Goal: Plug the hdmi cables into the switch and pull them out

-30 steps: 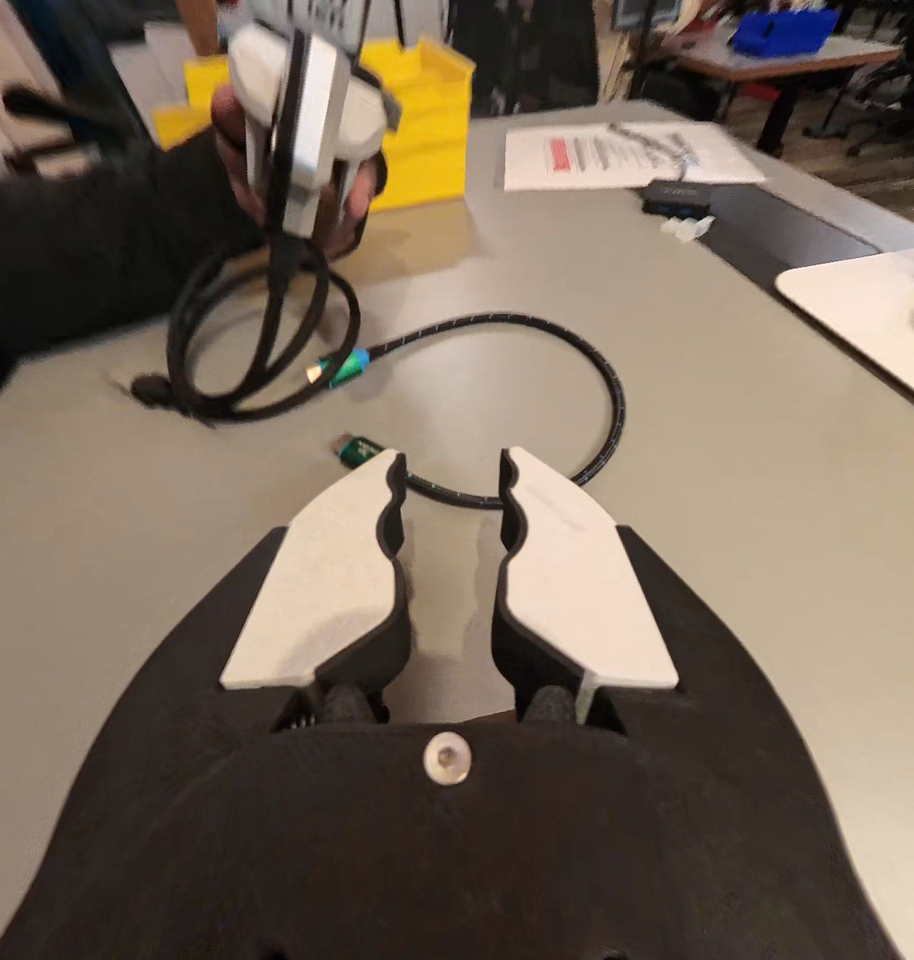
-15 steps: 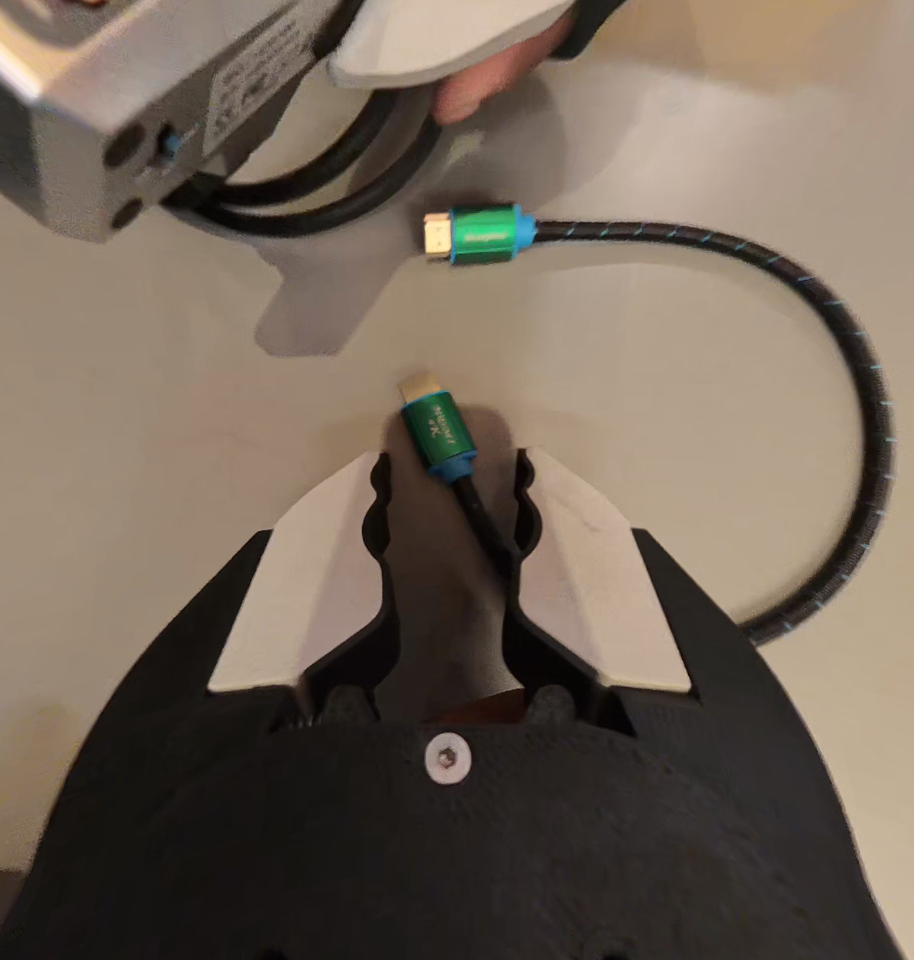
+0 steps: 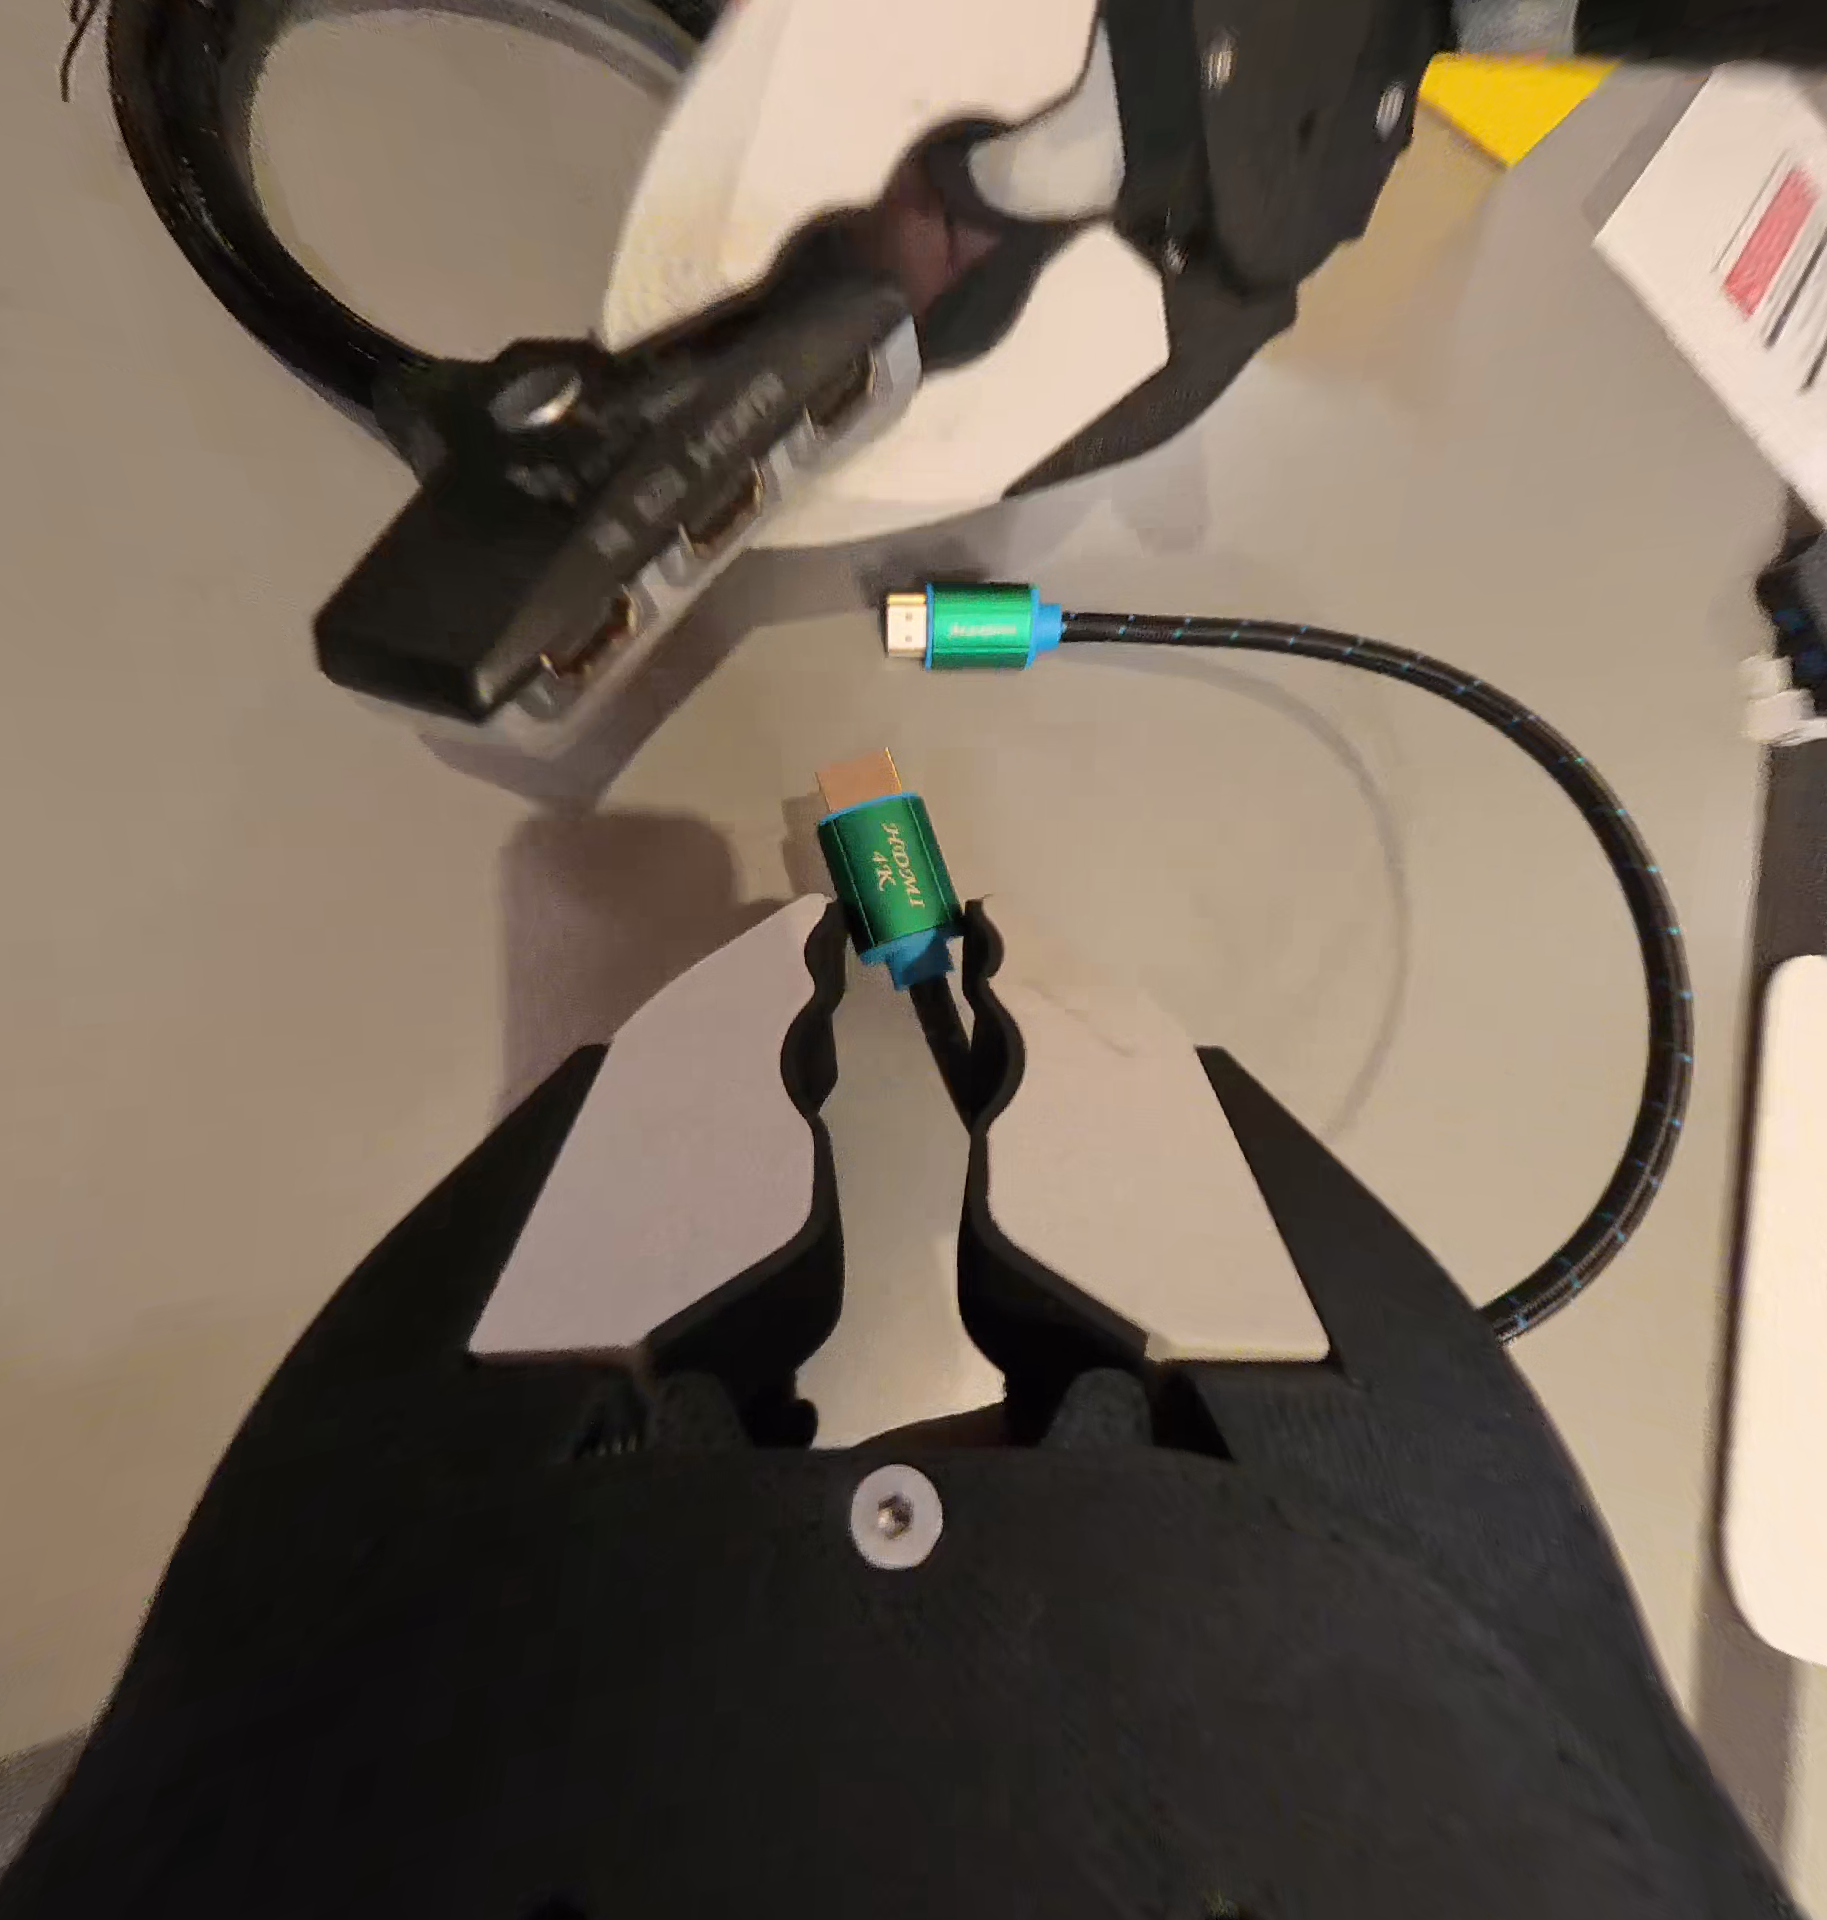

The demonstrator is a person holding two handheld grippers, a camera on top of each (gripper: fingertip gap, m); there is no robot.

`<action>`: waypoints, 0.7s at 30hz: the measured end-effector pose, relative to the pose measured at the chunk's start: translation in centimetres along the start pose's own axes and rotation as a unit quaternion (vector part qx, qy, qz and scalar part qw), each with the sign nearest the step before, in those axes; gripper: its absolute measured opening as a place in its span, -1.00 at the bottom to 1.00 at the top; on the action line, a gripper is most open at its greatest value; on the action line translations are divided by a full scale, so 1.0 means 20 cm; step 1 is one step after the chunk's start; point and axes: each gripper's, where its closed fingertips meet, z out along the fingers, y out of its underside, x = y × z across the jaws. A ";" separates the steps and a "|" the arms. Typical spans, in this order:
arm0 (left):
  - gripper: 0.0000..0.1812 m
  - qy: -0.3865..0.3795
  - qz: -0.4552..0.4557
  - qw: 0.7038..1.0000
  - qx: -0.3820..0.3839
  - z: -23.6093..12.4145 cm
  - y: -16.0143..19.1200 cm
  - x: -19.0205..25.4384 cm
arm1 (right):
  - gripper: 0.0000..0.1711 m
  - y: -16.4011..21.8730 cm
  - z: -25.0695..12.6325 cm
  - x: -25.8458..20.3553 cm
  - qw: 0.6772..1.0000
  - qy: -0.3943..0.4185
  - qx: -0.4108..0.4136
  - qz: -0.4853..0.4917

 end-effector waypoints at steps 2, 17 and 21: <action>-0.73 -0.005 -0.012 1.000 -0.007 0.03 0.00 -0.02 | -0.75 -0.02 -0.04 -0.01 0.999 0.012 -0.016 -0.027; -0.71 0.011 0.011 0.998 -0.059 0.12 0.07 0.02 | -0.75 -0.16 -0.10 -0.21 0.988 0.003 -0.071 -0.137; -0.72 0.022 0.018 0.998 -0.063 0.12 0.08 0.04 | -0.75 -0.17 -0.12 -0.26 0.987 -0.007 -0.073 -0.146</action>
